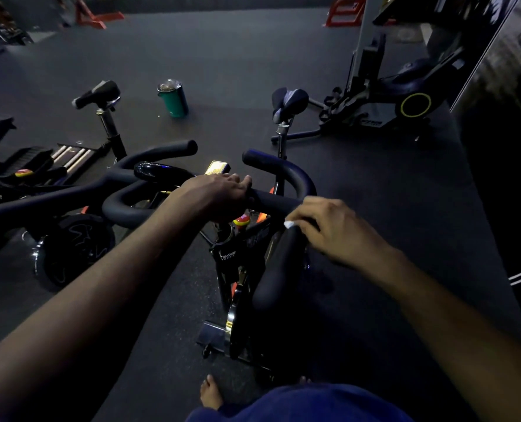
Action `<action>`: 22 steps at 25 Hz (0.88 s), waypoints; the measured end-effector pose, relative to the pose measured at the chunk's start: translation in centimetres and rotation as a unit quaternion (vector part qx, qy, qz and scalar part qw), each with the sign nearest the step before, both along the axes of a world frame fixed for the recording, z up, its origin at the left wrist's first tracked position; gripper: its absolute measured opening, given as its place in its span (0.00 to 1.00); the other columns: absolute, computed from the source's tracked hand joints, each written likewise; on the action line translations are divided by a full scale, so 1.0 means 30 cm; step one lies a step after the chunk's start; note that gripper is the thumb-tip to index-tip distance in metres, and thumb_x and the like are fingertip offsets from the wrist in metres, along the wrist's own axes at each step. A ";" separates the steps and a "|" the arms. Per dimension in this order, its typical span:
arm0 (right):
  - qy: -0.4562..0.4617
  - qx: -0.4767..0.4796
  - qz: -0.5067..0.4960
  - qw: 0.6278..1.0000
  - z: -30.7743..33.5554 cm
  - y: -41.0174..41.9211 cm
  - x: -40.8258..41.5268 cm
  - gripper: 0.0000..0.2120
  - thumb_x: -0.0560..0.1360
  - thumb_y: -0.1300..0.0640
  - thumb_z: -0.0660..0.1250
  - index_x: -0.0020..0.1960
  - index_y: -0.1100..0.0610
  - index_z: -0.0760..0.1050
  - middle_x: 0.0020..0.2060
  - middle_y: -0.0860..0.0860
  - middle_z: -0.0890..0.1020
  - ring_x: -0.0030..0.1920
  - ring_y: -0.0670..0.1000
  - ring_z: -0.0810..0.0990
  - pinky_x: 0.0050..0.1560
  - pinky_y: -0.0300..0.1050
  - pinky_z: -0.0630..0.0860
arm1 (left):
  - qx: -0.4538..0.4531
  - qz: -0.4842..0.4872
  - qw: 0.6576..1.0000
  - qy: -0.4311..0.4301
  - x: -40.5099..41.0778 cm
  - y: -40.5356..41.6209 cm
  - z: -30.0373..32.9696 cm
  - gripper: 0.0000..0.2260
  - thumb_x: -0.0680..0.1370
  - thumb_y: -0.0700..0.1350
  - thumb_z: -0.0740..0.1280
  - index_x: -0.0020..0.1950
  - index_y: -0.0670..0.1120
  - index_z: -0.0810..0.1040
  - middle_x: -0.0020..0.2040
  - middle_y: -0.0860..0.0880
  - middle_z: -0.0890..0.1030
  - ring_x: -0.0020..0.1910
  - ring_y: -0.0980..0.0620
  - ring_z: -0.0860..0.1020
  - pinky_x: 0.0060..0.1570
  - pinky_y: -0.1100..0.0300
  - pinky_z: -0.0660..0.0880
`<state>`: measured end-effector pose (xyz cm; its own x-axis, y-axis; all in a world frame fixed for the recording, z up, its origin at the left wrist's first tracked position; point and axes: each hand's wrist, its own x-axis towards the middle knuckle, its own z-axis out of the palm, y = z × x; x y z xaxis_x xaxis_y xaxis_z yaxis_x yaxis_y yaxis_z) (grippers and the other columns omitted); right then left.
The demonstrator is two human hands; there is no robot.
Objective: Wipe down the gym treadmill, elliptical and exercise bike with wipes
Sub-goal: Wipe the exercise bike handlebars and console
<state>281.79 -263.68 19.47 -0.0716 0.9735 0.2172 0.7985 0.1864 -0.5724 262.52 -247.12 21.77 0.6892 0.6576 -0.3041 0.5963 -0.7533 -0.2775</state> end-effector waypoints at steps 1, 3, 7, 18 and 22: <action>-0.008 0.027 -0.012 1.000 -0.029 0.027 0.015 0.07 0.78 0.56 0.67 0.52 0.52 0.83 0.48 0.47 0.81 0.50 0.50 0.82 0.53 0.54 0.78 | -0.002 0.004 1.000 -0.001 0.002 -0.004 0.005 0.25 0.86 0.52 0.54 0.80 0.42 0.56 0.74 0.40 0.70 0.71 0.41 0.72 0.65 0.43 0.74; -0.027 0.084 -0.043 0.995 -0.068 0.068 0.036 0.07 0.77 0.59 0.67 0.52 0.54 0.83 0.46 0.50 0.81 0.48 0.54 0.82 0.49 0.51 0.79 | -0.002 0.008 1.000 0.003 0.004 -0.010 0.009 0.25 0.86 0.52 0.54 0.80 0.42 0.56 0.75 0.41 0.70 0.72 0.41 0.71 0.66 0.43 0.73; 0.018 0.063 -0.115 0.991 -0.061 0.073 0.039 0.07 0.79 0.57 0.67 0.52 0.53 0.83 0.45 0.49 0.81 0.46 0.54 0.82 0.48 0.47 0.76 | 0.000 0.014 1.000 0.005 -0.002 -0.007 0.005 0.24 0.86 0.52 0.54 0.79 0.43 0.59 0.74 0.40 0.71 0.71 0.41 0.73 0.65 0.42 0.74; 0.077 -0.036 0.043 0.995 0.228 -0.261 -0.172 0.08 0.78 0.52 0.66 0.53 0.47 0.84 0.41 0.36 0.80 0.42 0.35 0.78 0.44 0.28 0.69 | -0.004 0.015 1.000 0.023 0.011 -0.017 0.017 0.28 0.86 0.50 0.55 0.82 0.42 0.51 0.78 0.39 0.64 0.76 0.42 0.67 0.70 0.44 0.70; 0.078 0.017 0.072 0.994 0.245 -0.353 -0.217 0.11 0.79 0.50 0.62 0.55 0.50 0.82 0.45 0.40 0.79 0.44 0.39 0.79 0.46 0.27 0.71 | 0.003 0.016 1.000 0.023 0.011 -0.024 0.022 0.27 0.86 0.51 0.55 0.82 0.42 0.51 0.78 0.40 0.65 0.76 0.42 0.67 0.70 0.43 0.71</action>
